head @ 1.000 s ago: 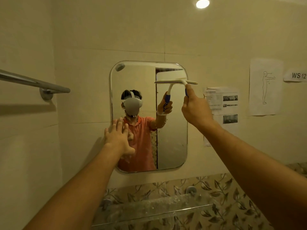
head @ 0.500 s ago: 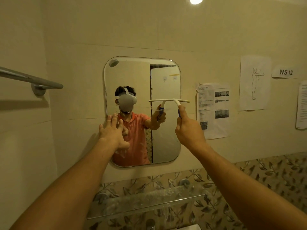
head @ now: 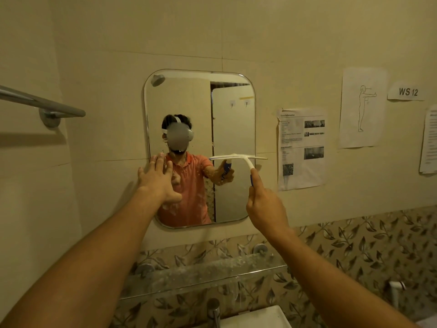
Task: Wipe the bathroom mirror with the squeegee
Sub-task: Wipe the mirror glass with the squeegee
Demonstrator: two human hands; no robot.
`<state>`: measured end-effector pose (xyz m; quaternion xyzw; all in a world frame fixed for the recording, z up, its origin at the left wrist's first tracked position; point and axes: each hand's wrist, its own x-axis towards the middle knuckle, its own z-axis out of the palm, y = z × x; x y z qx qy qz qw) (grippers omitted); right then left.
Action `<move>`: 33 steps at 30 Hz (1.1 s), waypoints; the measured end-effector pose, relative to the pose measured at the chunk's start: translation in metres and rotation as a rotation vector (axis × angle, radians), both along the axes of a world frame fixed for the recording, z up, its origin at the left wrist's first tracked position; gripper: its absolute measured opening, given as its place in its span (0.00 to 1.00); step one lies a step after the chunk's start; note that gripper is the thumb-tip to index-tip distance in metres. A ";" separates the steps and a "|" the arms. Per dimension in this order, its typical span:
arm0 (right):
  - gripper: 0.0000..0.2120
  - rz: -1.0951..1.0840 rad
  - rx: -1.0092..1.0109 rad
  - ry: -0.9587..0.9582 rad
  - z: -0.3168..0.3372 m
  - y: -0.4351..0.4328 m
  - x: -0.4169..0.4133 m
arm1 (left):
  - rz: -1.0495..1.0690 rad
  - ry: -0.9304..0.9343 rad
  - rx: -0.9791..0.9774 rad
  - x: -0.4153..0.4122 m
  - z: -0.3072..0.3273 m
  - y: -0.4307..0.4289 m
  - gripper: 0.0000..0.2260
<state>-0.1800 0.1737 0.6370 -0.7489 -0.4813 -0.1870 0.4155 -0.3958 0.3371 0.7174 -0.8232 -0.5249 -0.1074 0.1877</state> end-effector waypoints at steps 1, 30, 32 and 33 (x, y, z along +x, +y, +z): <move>0.30 0.003 0.000 0.004 -0.004 0.000 0.001 | 0.002 0.001 0.000 0.000 0.000 -0.001 0.52; 0.35 -0.002 -0.032 0.072 -0.099 -0.006 0.006 | 0.027 0.017 0.022 0.002 -0.005 -0.003 0.49; 0.34 -0.005 -0.033 0.075 -0.101 -0.006 0.006 | 0.027 0.016 0.023 0.003 -0.006 -0.003 0.49; 0.33 -0.008 -0.034 0.077 -0.102 -0.006 0.005 | 0.026 0.016 0.024 0.003 -0.006 -0.003 0.50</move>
